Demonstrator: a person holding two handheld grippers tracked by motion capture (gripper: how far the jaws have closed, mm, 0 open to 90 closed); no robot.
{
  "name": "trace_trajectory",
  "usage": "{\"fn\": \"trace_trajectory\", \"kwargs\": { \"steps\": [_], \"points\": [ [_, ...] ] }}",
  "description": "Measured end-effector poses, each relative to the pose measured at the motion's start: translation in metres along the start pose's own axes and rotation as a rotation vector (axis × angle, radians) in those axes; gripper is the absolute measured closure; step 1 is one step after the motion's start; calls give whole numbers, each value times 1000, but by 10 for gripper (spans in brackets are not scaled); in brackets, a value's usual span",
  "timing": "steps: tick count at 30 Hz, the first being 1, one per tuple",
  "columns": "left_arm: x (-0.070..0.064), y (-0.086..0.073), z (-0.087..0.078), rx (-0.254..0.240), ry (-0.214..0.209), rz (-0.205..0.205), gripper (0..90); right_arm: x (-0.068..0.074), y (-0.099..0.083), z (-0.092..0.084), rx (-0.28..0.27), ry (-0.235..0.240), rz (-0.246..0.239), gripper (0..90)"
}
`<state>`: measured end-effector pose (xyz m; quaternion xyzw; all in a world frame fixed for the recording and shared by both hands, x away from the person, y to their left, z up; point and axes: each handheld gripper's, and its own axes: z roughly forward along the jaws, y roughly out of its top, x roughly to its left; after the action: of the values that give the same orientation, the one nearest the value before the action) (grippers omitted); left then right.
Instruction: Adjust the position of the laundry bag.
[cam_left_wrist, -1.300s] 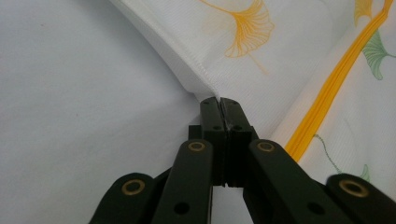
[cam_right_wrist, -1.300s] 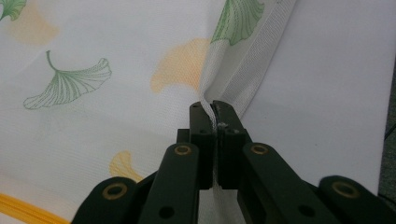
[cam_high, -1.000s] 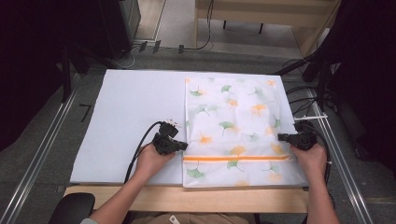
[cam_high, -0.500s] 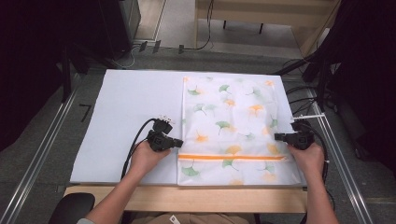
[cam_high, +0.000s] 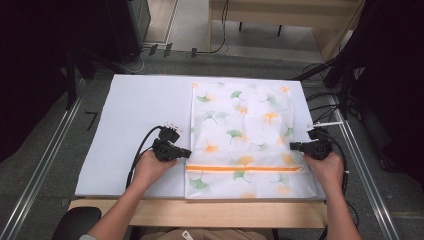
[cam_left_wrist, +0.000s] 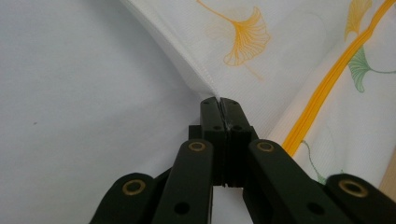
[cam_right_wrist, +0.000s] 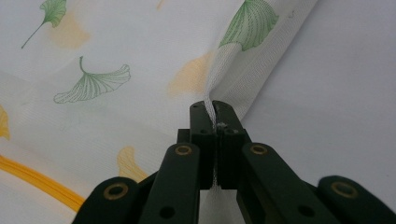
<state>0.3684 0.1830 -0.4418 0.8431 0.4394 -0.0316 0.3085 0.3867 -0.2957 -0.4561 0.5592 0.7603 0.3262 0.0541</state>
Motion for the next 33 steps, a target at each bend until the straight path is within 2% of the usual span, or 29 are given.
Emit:
{"fn": "trace_trajectory", "kwargs": {
  "steps": [8, 17, 26, 31, 33],
  "points": [
    [11, -4, -12, -14, -8, -26, 900, 10, 4, 1, -8, 26, -13, 898],
    [25, -11, -31, -31, -14, -62, 900, 27, 10, 6, -8, 42, -44, 898],
    [33, -18, -42, -14, 4, -63, 900, 43, 17, 14, -2, 48, -71, 898],
    [36, -21, -46, -5, 7, -66, 900, 51, 21, 19, -6, 51, -70, 898],
    [37, -23, -47, 3, 9, -53, 900, 54, 22, 21, -4, 52, -73, 898]
  ]
}}
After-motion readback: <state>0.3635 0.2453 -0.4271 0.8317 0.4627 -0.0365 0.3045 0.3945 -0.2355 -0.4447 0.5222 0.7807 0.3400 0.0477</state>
